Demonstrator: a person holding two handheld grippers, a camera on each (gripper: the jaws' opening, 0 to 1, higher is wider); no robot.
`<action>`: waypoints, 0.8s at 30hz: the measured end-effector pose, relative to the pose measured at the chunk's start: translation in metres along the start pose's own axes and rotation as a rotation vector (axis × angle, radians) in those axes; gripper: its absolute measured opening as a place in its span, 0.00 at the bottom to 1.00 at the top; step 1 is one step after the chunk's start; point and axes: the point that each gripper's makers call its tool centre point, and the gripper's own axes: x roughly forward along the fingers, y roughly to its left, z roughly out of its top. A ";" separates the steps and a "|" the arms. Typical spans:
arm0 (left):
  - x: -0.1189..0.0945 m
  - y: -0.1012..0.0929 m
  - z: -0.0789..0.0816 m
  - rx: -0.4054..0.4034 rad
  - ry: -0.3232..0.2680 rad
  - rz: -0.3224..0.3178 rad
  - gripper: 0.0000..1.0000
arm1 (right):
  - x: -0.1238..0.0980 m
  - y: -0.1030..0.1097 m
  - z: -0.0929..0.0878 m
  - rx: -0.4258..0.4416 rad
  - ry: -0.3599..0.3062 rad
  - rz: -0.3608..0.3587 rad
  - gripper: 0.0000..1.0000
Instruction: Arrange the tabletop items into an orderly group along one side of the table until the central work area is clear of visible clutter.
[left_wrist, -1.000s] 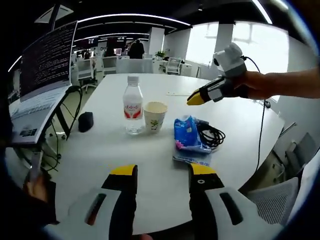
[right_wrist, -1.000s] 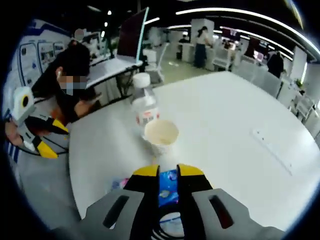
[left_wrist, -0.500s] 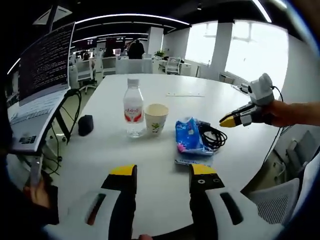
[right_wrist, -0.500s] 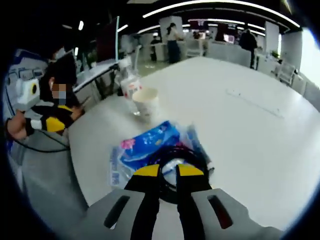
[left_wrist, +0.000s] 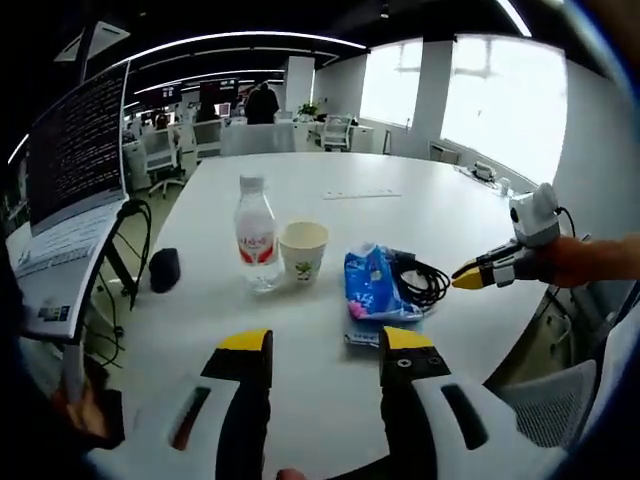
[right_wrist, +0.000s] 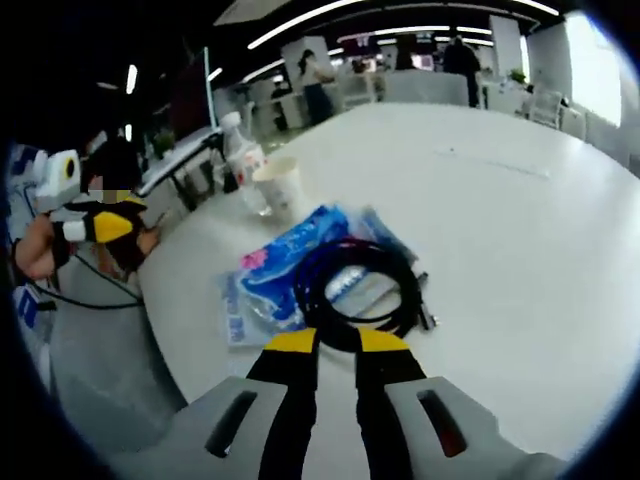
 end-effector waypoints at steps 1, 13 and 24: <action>0.000 0.000 0.001 0.001 -0.001 -0.001 0.42 | 0.000 0.000 -0.001 0.004 0.000 0.000 0.12; -0.011 0.006 0.019 -0.013 -0.038 0.015 0.42 | 0.016 0.012 -0.003 0.006 0.019 0.028 0.13; -0.016 0.009 0.014 -0.026 -0.035 0.028 0.43 | 0.044 0.019 0.003 0.073 0.021 0.042 0.15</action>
